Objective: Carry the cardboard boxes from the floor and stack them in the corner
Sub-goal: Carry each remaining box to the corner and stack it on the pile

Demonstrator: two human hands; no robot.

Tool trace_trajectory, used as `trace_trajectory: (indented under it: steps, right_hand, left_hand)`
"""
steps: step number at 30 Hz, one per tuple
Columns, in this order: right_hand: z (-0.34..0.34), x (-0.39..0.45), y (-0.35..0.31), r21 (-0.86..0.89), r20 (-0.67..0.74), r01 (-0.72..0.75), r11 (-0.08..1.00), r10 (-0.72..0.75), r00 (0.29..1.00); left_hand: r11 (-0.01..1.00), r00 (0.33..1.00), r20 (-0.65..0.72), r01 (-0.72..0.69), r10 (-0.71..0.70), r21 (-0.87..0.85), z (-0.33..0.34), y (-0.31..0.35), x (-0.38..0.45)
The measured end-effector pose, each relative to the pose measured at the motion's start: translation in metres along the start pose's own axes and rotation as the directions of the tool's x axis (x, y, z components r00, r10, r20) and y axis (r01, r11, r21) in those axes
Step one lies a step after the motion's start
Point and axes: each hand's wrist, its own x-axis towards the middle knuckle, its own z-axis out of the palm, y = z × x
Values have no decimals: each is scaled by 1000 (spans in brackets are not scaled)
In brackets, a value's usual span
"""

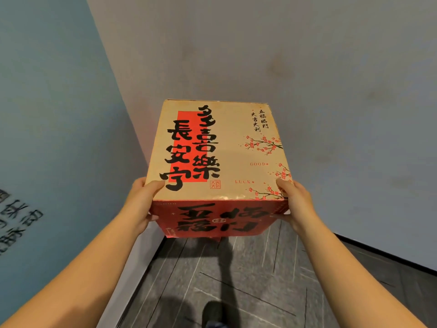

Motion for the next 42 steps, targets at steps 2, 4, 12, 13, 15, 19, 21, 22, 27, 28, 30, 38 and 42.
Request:
trace_trajectory:
  steps: [2, 4, 12, 13, 15, 19, 21, 22, 27, 28, 30, 38, 42]
  right_hand:
    - [7, 28, 18, 1, 19, 8, 1000, -8, 1000]
    - [15, 53, 41, 11, 31, 29, 1000, -29, 999]
    - [37, 135, 128, 71, -47, 147, 987, -144, 988]
    - [37, 141, 136, 71, -48, 159, 985, -156, 987]
    - [39, 152, 149, 78, -50, 184, 980, -180, 982]
    - [48, 169, 170, 105, -60, 209, 972, -204, 977]
    - [48, 175, 176, 125, -60, 212, 969, -206, 977]
    - [48, 178, 180, 124, -54, 214, 969, -208, 977]
    - [48, 191, 201, 132, -33, 227, 965, -225, 974]
    - [48, 193, 206, 143, -28, 237, 961, -235, 971]
    - [48, 197, 213, 157, -20, 261, 952, -261, 965]
    - [37, 214, 260, 80, 11, 224, 971, -225, 974]
    - [38, 222, 270, 71, 14, 215, 974, -216, 976]
  left_hand:
    - [998, 999, -3, -34, 34, -47, 8, -16, 27]
    - [992, 997, -12, -80, 79, -95, 15, -35, 50]
    - [970, 983, -3, -181, 183, -163, 37, -114, 134]
    - [967, 982, -8, -185, 187, -176, 42, -121, 140]
    - [962, 980, -4, -195, 198, -193, 48, -132, 150]
    - [956, 975, -12, -221, 223, -192, 52, -146, 171]
    - [956, 972, -3, -233, 237, -176, 53, -149, 176]
    - [957, 971, 6, -235, 240, -170, 54, -152, 179]
    - [942, 965, 23, -251, 263, -222, 58, -167, 192]
    - [936, 961, 20, -265, 278, -232, 58, -170, 193]
    - [924, 949, 23, -300, 314, -239, 57, -176, 193]
    - [954, 974, 49, -205, 221, -218, 55, -226, 219]
    - [957, 982, -62, -188, 178, -220, 58, -241, 232]
